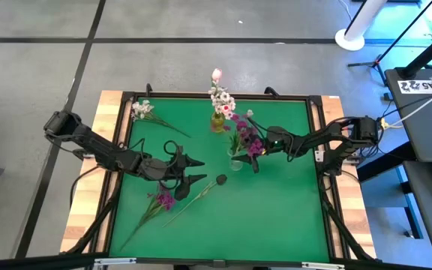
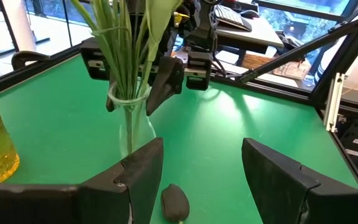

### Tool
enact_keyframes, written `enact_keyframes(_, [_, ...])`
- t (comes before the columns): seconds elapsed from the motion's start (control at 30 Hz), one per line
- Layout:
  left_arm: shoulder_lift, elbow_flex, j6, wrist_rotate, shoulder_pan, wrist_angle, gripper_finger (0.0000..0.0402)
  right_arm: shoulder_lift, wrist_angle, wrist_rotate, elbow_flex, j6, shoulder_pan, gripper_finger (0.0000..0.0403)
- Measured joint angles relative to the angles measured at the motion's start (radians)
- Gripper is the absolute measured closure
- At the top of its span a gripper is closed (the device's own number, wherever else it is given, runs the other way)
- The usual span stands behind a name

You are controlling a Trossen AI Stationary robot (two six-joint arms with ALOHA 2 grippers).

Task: Sort flowers into vase by color
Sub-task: Adjust the transparent vase to an upright position

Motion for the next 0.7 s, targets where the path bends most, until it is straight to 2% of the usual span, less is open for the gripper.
enact_keyframes(0.2, [0.000,0.000,-0.007,-0.008,0.010,0.000,0.0189,0.004,0.047,-0.028,-0.003,0.005,0.001,0.0219])
enact_keyframes(0.7, [0.001,0.000,-0.008,0.016,0.079,-0.017,0.0189,0.004,0.072,0.003,0.040,-0.079,0.000,0.0220])
